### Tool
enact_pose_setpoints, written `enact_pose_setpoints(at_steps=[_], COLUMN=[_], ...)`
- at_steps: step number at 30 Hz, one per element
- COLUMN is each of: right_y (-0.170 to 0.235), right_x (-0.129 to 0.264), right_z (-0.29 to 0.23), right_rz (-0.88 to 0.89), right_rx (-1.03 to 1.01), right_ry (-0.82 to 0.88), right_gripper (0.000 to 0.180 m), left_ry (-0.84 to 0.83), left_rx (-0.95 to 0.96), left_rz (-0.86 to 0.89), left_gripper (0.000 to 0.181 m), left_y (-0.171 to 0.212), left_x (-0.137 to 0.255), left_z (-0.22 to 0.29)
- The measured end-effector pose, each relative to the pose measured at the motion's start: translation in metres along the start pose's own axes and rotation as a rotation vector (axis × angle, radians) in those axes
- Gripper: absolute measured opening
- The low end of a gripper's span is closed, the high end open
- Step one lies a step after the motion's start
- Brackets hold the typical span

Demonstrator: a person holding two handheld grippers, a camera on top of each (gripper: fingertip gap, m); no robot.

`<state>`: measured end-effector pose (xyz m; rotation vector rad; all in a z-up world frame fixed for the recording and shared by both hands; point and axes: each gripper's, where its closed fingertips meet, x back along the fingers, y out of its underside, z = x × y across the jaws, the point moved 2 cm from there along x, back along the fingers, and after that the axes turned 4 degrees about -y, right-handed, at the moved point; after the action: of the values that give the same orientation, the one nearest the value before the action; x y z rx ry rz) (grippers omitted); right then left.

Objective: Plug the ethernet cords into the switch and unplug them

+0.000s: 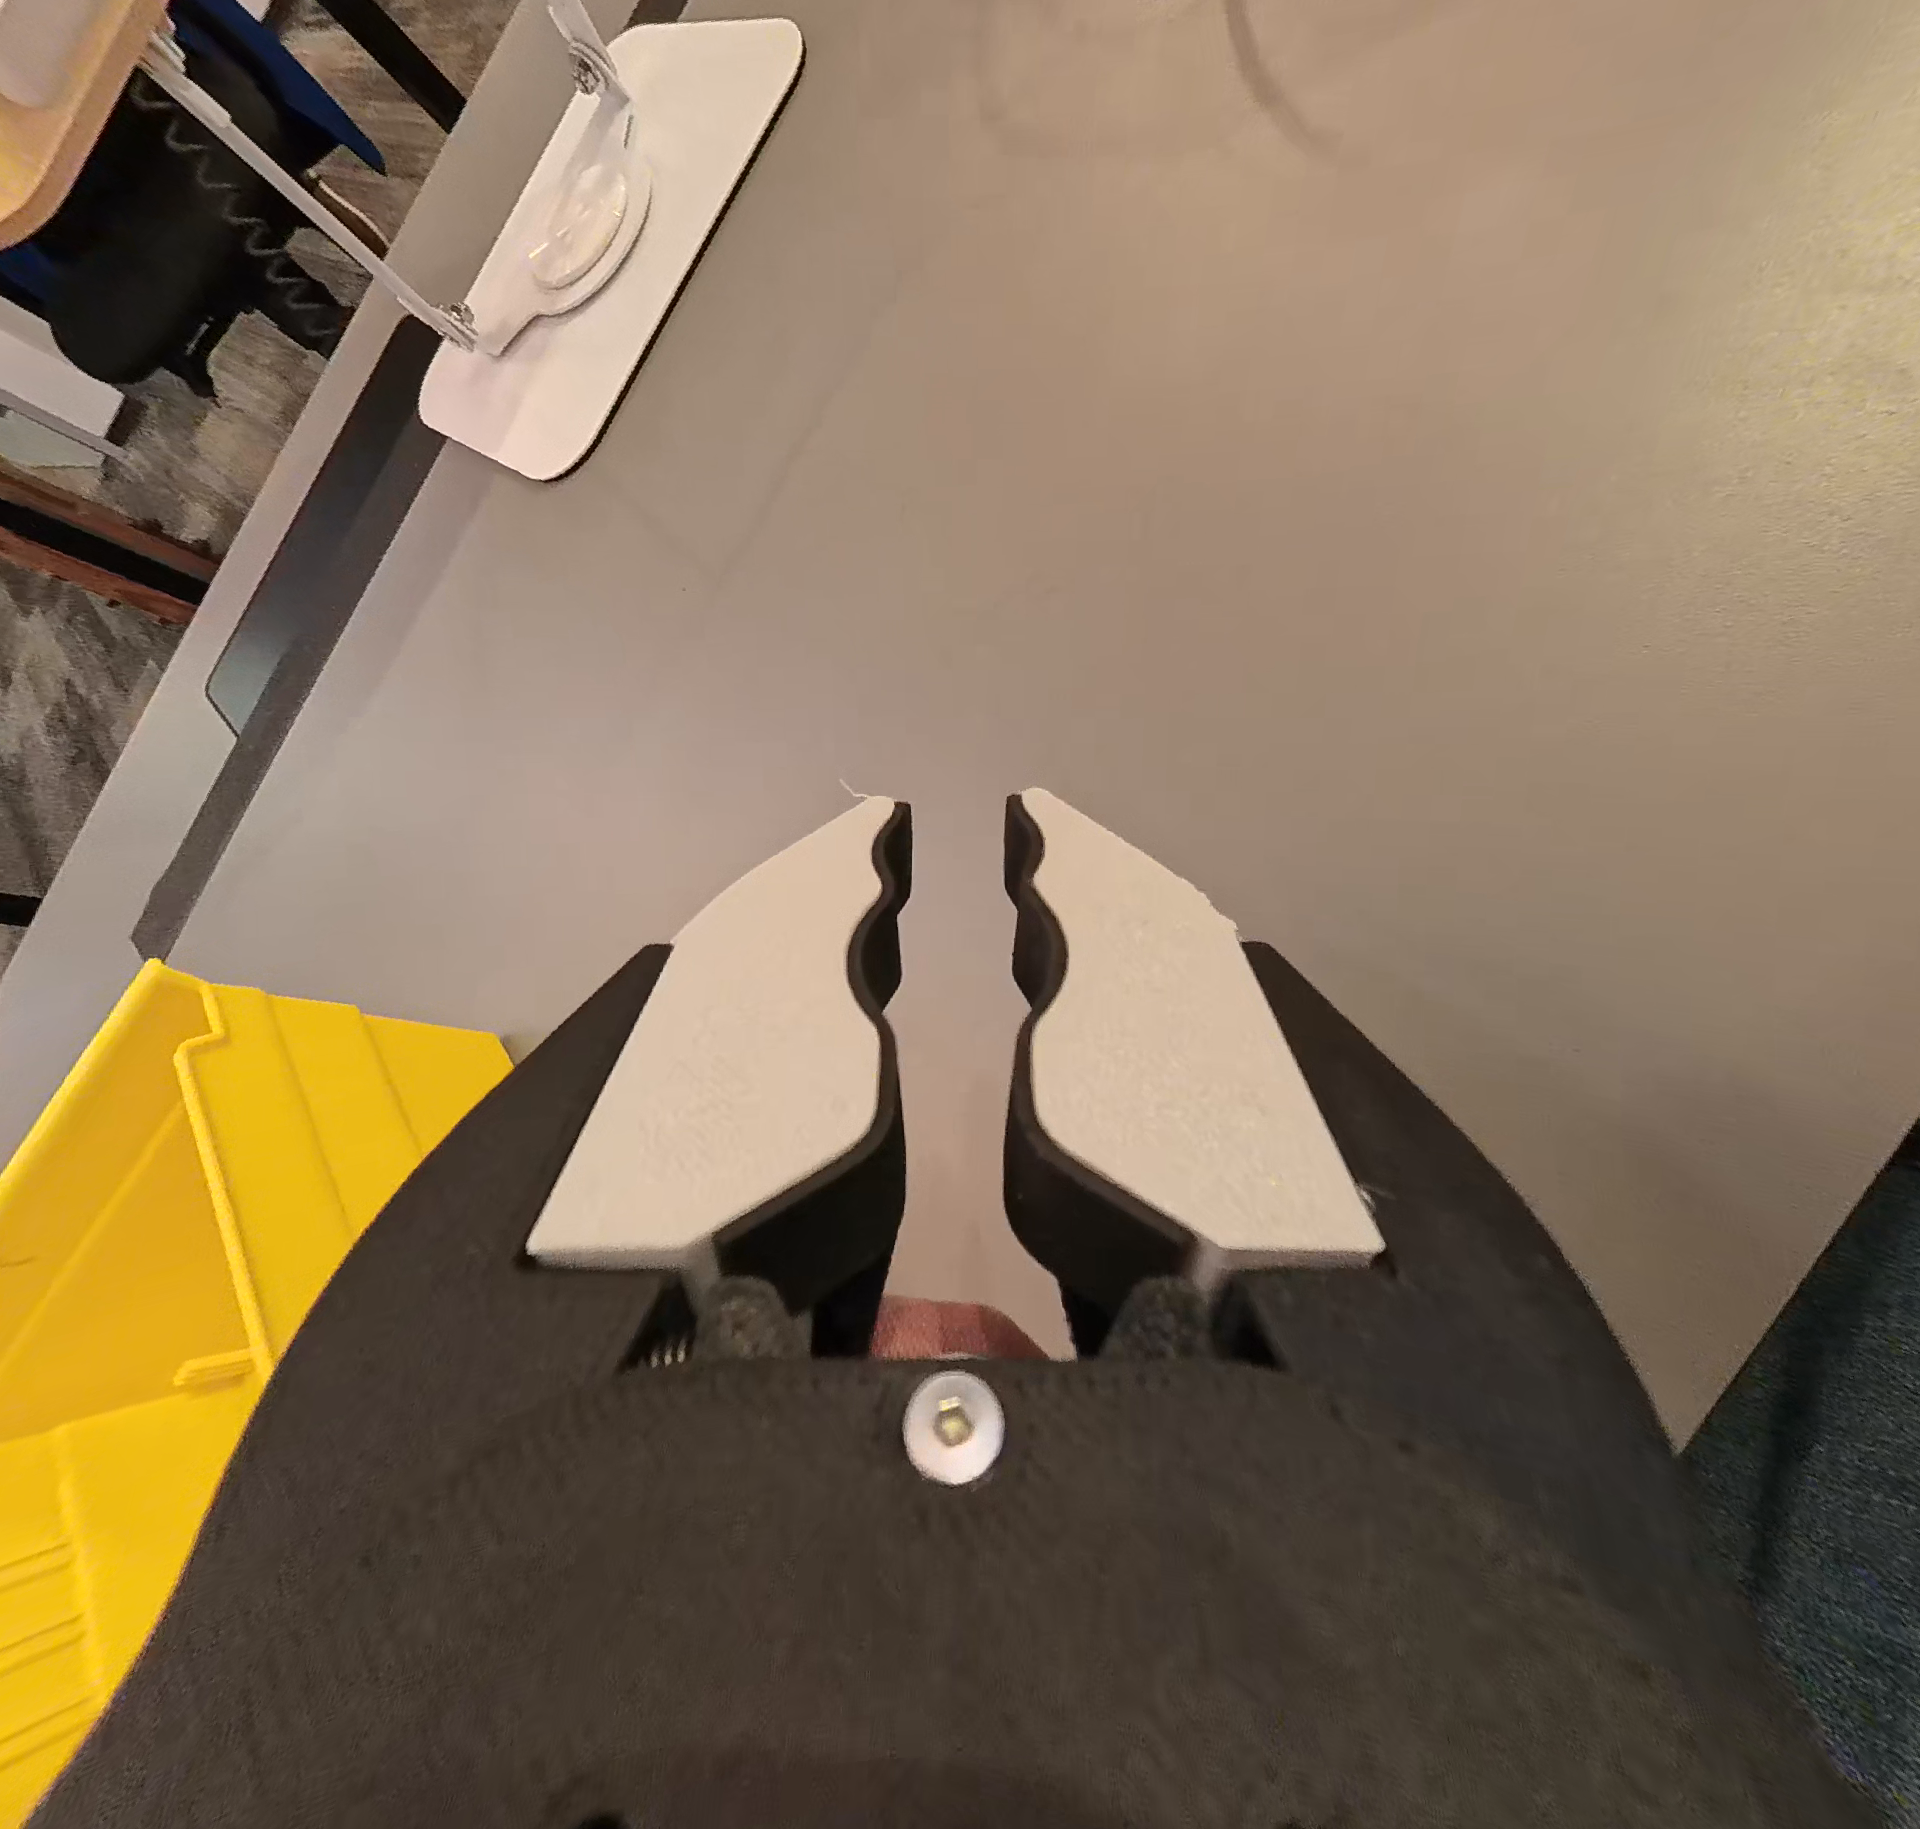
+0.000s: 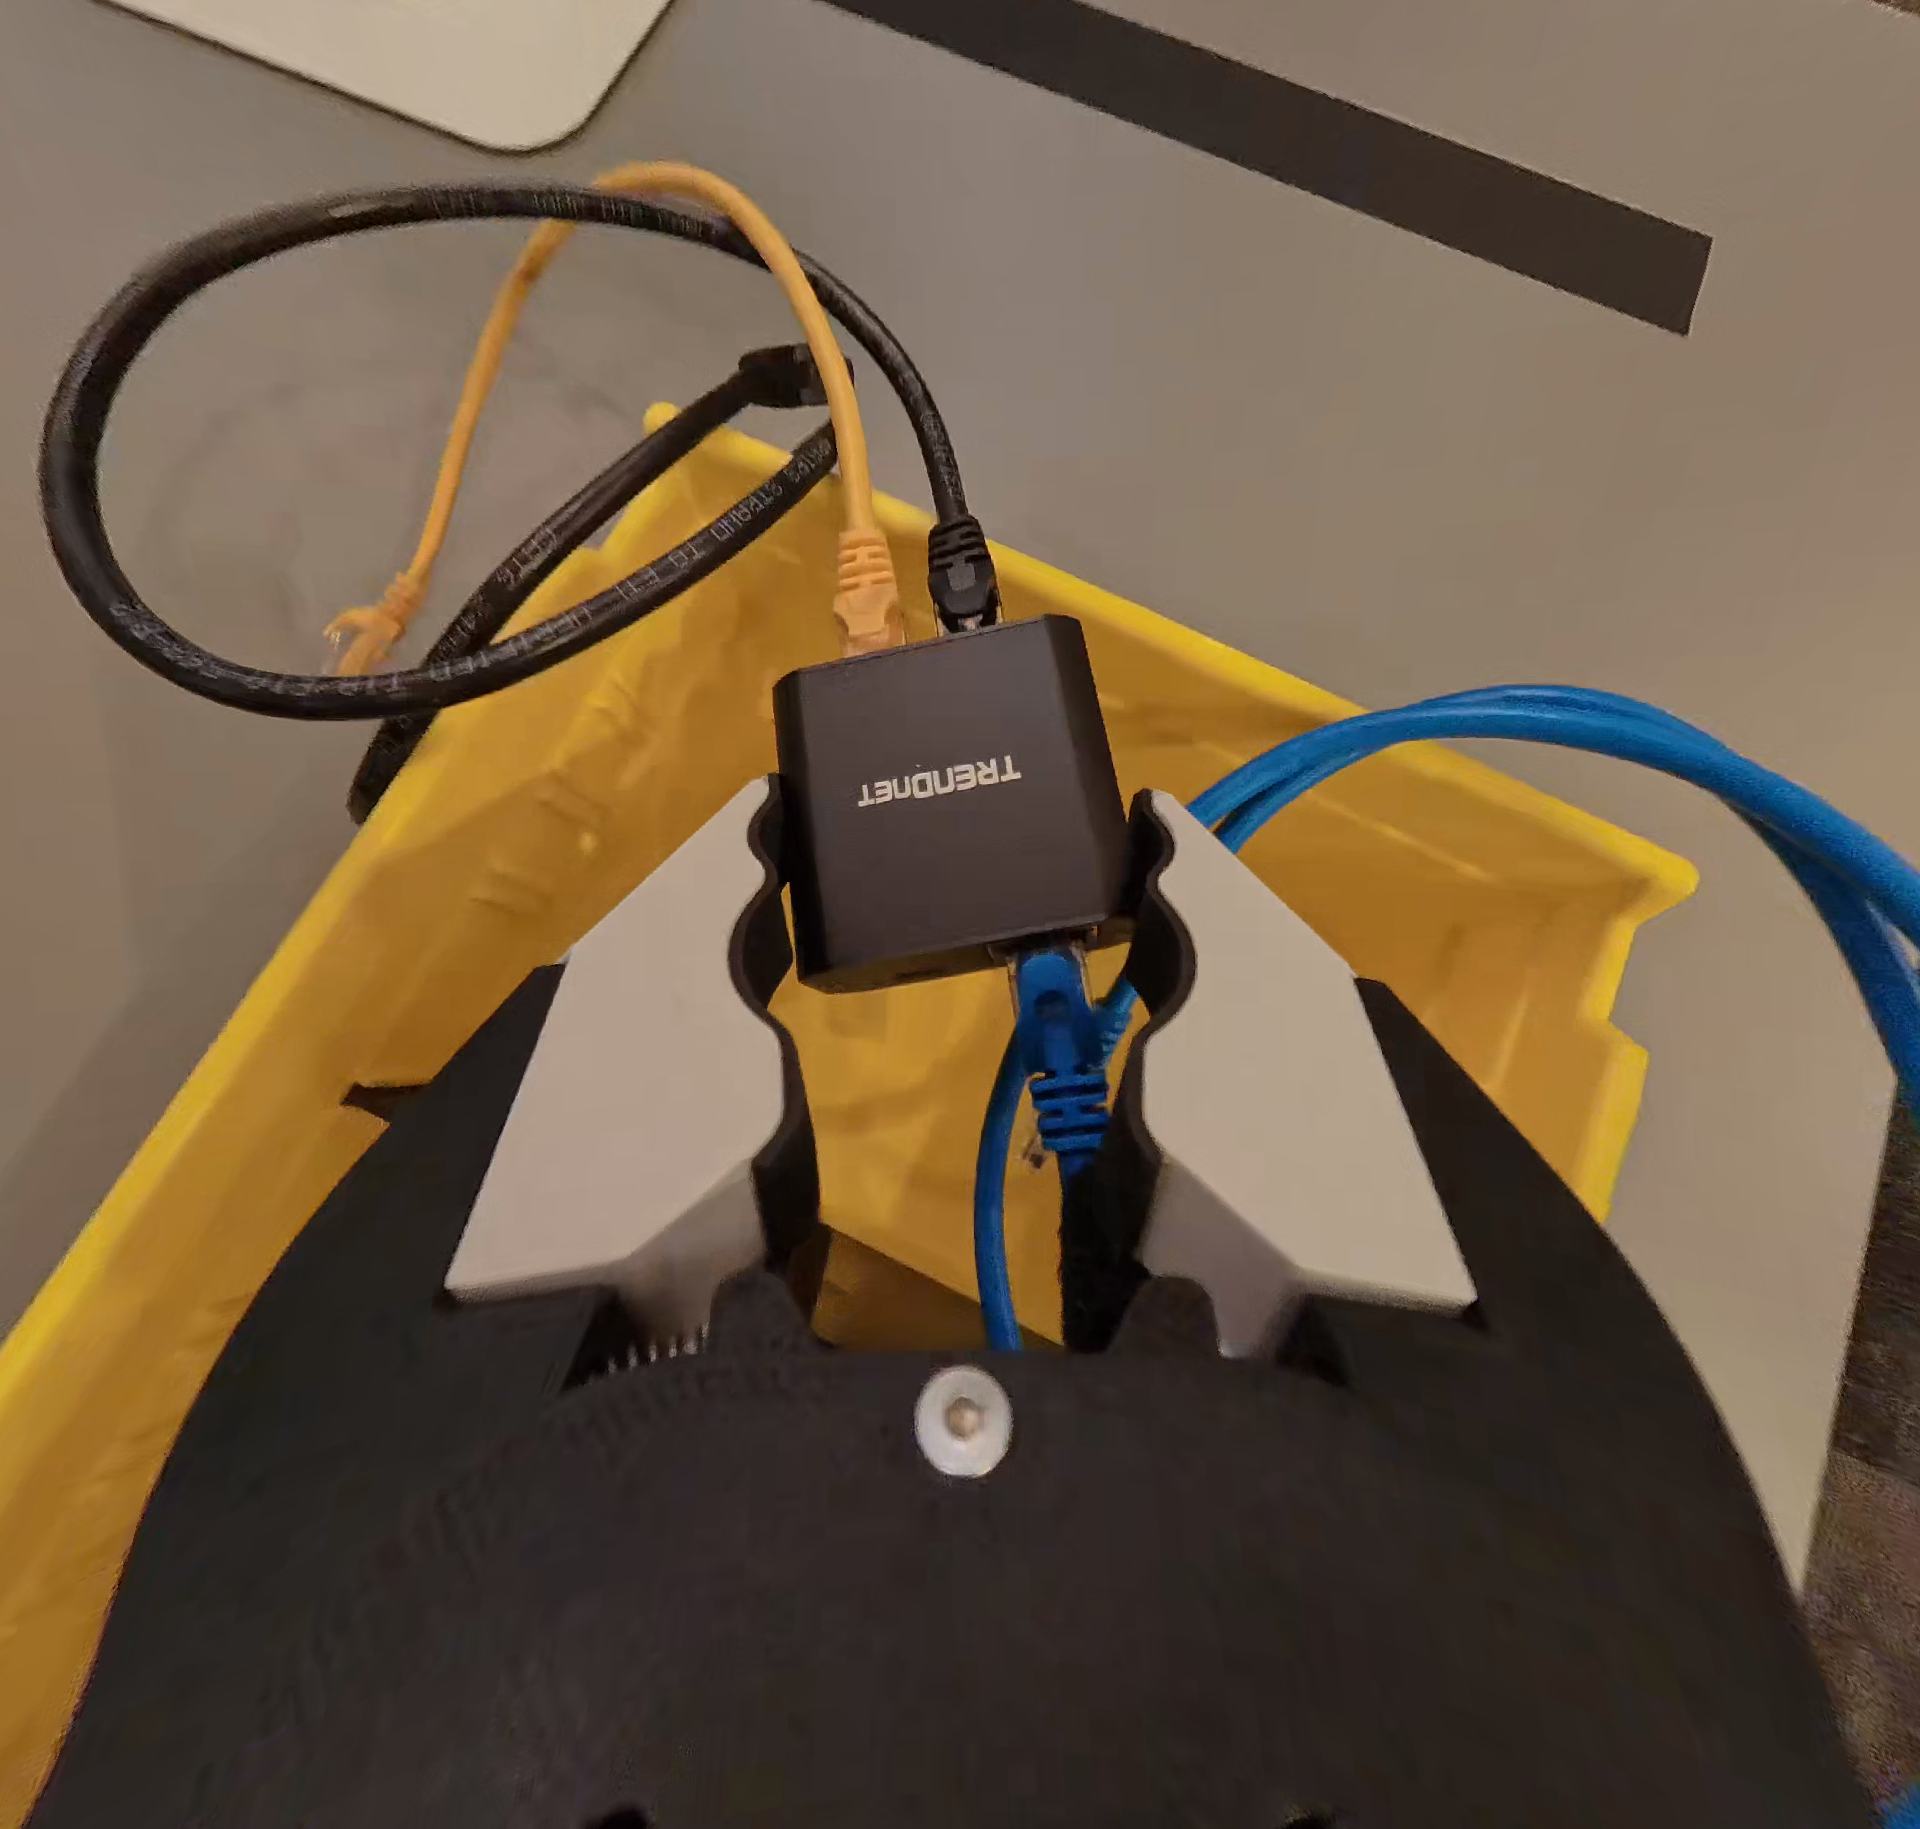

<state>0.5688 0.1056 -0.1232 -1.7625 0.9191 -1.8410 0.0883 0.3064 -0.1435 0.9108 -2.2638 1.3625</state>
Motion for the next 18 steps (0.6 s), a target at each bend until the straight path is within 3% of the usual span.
enact_pose_setpoints(at_steps=[14,18], right_y=[0.036,0.05], right_x=[-0.035,-0.05], right_z=[0.007,0.003], right_rz=[-0.411,-0.557], right_rx=[0.214,0.282], right_ry=[0.089,0.056], right_gripper=[0.058,0.046], left_ry=[0.012,0.016], left_rx=[-0.016,-0.02], left_rz=[-0.015,-0.018], left_gripper=[0.017,0.017], left_y=[0.003,0.003], left_x=[-0.003,-0.004], left_z=[0.005,0.006])
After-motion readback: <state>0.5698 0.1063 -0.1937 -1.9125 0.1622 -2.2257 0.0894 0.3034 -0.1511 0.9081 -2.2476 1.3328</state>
